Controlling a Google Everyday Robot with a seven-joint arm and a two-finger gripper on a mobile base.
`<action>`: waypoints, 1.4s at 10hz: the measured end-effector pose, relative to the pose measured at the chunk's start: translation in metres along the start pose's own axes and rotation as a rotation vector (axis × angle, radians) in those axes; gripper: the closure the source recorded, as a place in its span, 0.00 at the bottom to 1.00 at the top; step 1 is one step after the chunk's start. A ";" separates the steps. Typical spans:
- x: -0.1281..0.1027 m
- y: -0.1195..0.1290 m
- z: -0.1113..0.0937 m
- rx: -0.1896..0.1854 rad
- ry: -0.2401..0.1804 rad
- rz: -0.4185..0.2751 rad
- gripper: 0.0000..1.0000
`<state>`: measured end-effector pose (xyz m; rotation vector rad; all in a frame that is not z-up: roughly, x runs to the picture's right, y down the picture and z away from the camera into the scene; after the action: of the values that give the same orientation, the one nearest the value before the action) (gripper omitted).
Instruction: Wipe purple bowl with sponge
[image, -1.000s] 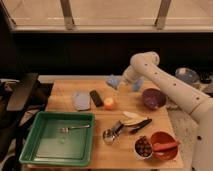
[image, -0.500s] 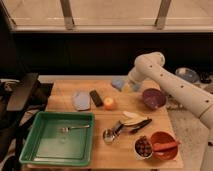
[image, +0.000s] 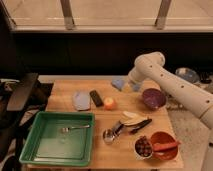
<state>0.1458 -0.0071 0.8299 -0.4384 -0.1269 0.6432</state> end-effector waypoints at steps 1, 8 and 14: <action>0.013 -0.002 -0.007 0.013 0.008 0.026 1.00; 0.172 -0.027 -0.082 0.104 0.150 0.303 1.00; 0.224 -0.038 -0.106 0.111 0.206 0.407 1.00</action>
<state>0.3717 0.0632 0.7462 -0.4234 0.1987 0.9946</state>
